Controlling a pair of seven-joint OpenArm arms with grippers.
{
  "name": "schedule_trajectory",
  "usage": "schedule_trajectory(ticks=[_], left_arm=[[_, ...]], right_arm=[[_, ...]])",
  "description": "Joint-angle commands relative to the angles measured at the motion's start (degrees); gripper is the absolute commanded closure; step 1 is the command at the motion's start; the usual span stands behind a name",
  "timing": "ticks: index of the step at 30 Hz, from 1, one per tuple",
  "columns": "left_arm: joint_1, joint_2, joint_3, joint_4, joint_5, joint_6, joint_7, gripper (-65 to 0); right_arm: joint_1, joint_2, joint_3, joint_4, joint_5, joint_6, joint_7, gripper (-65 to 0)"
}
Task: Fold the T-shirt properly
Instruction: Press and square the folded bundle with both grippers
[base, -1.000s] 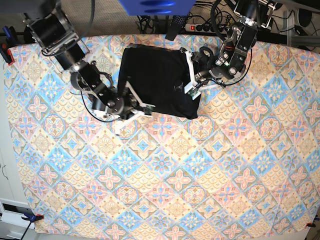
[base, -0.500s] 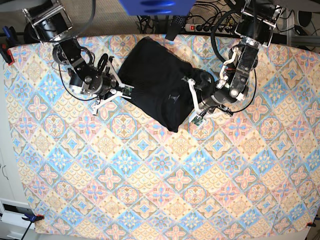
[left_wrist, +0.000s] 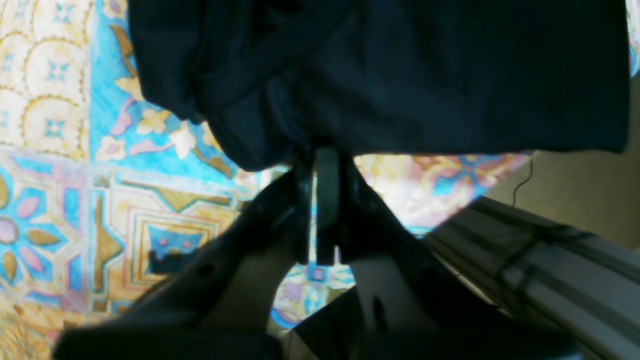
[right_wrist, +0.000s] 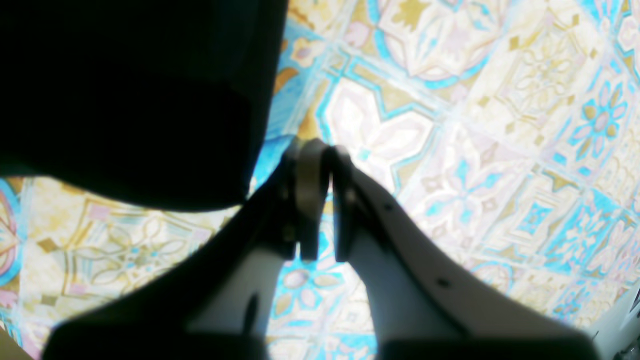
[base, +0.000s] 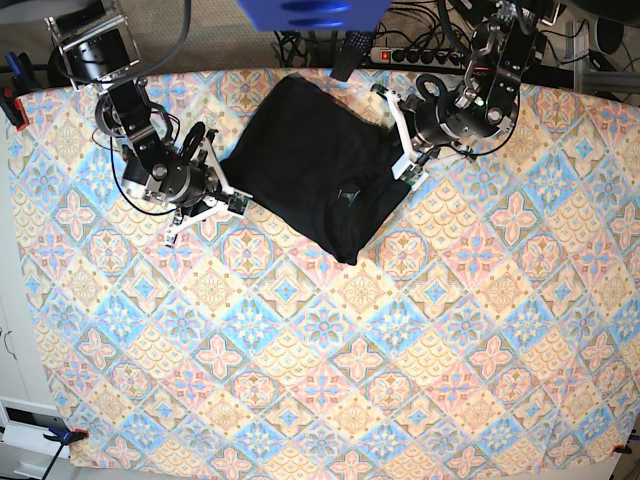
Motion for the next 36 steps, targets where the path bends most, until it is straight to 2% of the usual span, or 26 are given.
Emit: schedule_trajectory(ticks=[1,10,14,18,23,28,32,36], left_arm=[[-0.48,-0.12,-0.13,-0.88,-0.38,-0.11,-0.33,-0.2],[-12.61,0.23,7.17,-14.15,-0.38,-0.11,-0.86,-0.2],[-16.92,2.52,7.17,-16.79,-0.21,-0.11,-0.86,-0.3],[-21.14,5.42,7.26,-21.45,4.63,-0.11,-2.44,-0.3],[-23.07,8.85,7.26,-22.33,10.26,-0.11,-5.96,-0.3],[-24.39,11.49,6.82,-22.95,10.96,-0.11,-7.89,-0.3],[-25.09,11.92,6.55,-22.86,10.61,1.47,-8.42,-0.2],[-23.95,11.66,1.63,-20.40,10.17,2.88,-8.42,0.0]], right_arm=[[0.84,0.29,0.47,0.84,0.21,-0.29,0.38,-3.4],[0.48,0.29,0.38,-2.23,0.13,-0.29,0.64,-3.4],[-0.75,0.29,0.47,-0.03,0.13,-0.29,0.64,-3.4],[-4.44,0.47,4.60,4.36,0.13,-0.29,0.46,-3.4],[-8.31,0.47,10.05,9.11,0.13,-0.29,0.46,-3.4],[-12.79,0.47,13.48,15.09,0.13,-0.29,0.46,-3.4],[-17.01,0.47,12.86,19.92,0.13,-0.29,0.46,-3.4],[-18.86,-0.15,8.91,21.86,0.13,-0.29,0.81,-3.4]])
